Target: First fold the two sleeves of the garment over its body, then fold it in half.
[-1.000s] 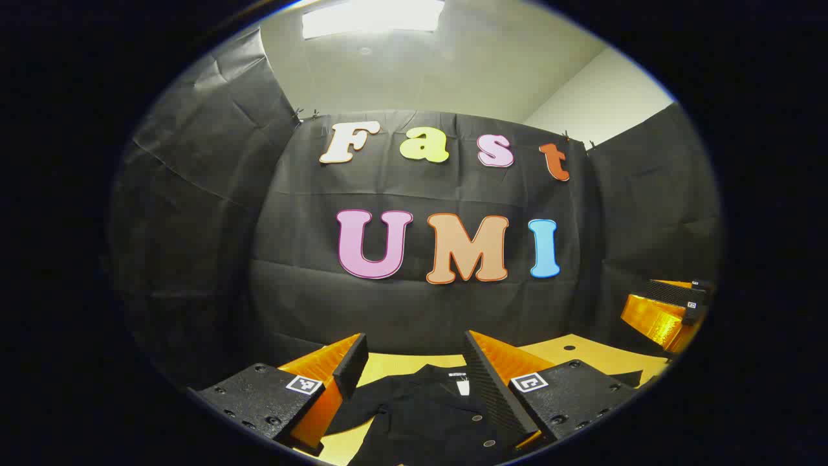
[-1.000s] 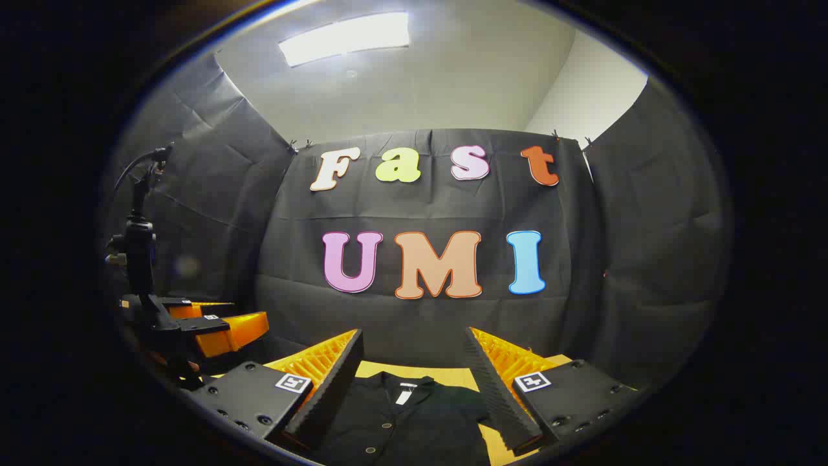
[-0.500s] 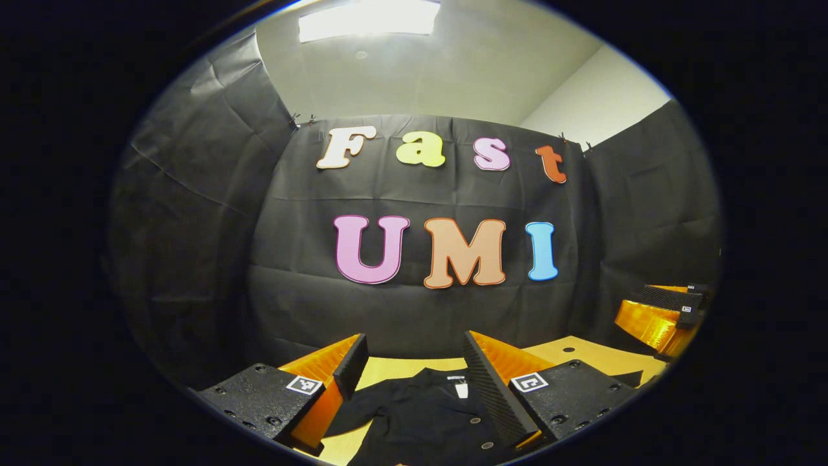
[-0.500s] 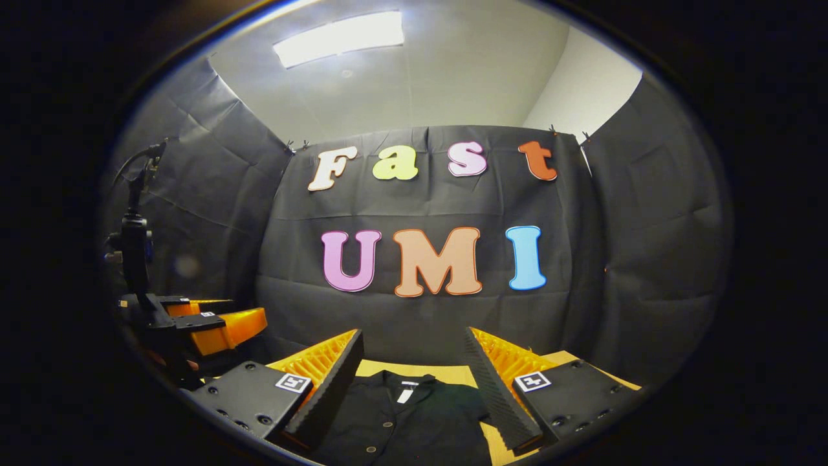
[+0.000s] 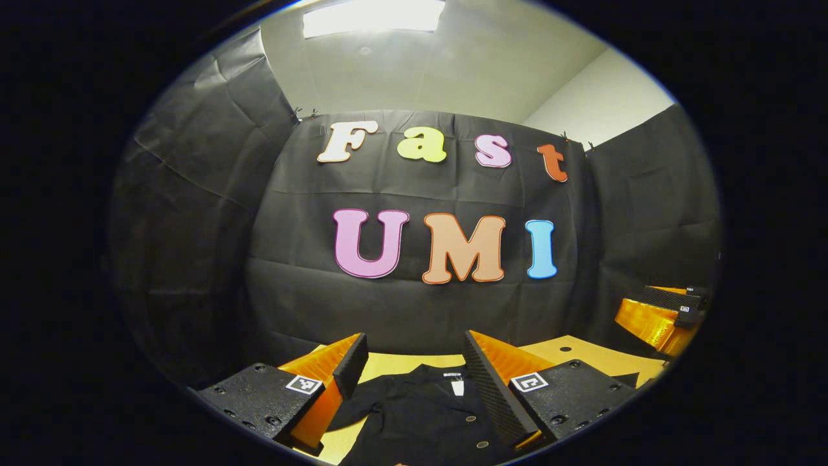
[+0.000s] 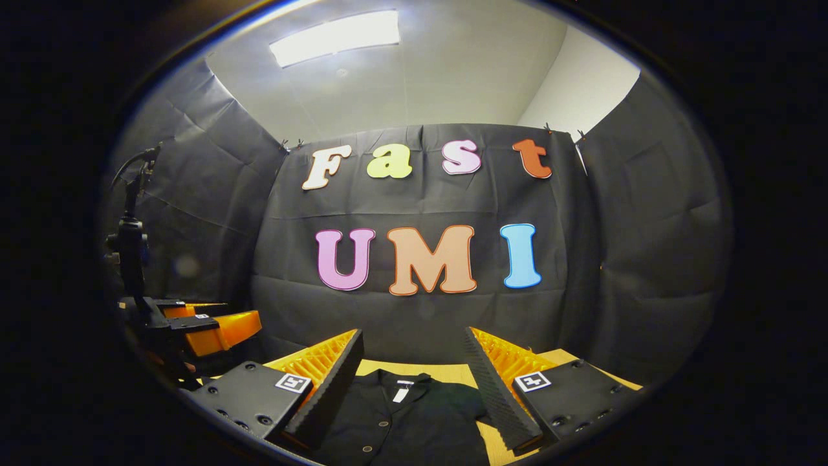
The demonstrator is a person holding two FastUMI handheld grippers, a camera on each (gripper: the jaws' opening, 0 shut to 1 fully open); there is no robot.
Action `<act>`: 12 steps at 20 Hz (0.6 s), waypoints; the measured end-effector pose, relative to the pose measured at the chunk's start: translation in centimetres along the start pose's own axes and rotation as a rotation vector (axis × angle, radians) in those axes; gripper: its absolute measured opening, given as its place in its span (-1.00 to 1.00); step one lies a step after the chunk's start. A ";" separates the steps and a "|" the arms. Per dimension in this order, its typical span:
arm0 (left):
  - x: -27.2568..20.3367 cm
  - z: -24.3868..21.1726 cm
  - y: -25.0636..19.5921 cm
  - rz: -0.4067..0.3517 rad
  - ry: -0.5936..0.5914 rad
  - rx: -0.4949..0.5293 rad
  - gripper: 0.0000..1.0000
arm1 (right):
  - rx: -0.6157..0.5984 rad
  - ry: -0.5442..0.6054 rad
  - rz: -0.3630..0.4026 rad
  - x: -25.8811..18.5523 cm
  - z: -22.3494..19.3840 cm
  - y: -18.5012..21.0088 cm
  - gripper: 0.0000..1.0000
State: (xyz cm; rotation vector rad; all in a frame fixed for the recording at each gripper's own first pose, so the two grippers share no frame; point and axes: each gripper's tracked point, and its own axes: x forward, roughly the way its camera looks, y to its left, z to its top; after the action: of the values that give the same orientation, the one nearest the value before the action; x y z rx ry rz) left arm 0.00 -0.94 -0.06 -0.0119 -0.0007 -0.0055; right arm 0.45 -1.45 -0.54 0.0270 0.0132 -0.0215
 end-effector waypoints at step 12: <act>-0.7 0.0 0.3 -0.005 -0.001 0.012 0.80 | 0.005 0.004 0.005 -0.6 -0.2 0.6 0.96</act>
State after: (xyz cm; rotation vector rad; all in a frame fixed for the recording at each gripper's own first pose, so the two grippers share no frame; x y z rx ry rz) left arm -0.66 -0.65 -0.08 0.0003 -0.0018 -0.0107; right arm -0.13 -0.86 -0.70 0.0320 0.0171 -0.0165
